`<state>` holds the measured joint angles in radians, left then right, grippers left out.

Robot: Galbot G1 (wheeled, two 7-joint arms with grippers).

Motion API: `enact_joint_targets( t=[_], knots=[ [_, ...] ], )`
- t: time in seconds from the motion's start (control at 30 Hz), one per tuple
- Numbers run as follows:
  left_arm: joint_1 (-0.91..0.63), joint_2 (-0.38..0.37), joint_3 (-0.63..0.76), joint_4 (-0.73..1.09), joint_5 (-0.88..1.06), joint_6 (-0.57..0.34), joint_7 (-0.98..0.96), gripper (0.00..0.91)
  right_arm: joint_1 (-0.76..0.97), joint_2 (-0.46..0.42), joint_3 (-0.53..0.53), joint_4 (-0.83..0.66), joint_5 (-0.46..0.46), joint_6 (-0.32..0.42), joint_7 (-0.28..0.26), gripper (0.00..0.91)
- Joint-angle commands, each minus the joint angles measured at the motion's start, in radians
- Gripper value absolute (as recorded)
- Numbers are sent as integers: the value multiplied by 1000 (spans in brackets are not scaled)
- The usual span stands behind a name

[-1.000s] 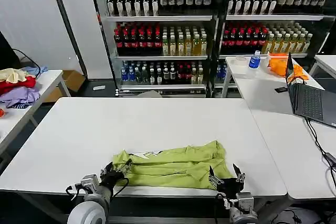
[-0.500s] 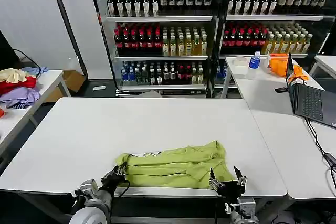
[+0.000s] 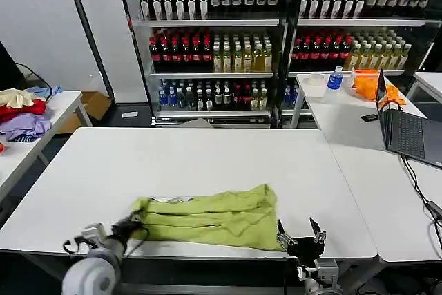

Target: Fold and organize the clothes.

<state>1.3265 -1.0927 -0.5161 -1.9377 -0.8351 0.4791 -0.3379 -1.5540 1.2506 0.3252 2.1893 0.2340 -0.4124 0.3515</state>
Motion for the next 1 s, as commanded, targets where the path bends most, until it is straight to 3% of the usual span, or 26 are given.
enact_joint_targets(
  t=[0.03, 0.2, 0.27, 0.57, 1.0],
  knots=[
    [-120, 250, -188, 100, -76, 5, 30, 20, 7, 0, 3, 2, 3, -1, 0, 907],
    [-143, 308, -216, 104, -131, 16, 36, 20, 11, -3, 9, 2, 6, -3, 0, 907],
    [-138, 299, -221, 39, -265, 57, 18, 20, 10, -3, 11, 1, 6, -3, 0, 907],
    [-124, 158, -107, -157, -529, 97, -29, 20, 8, -3, 13, -5, 5, -4, 0, 907],
    [-133, 0, 145, -205, -434, 92, -81, 20, 4, -6, 25, 0, 6, -4, -3, 907]
  ],
)
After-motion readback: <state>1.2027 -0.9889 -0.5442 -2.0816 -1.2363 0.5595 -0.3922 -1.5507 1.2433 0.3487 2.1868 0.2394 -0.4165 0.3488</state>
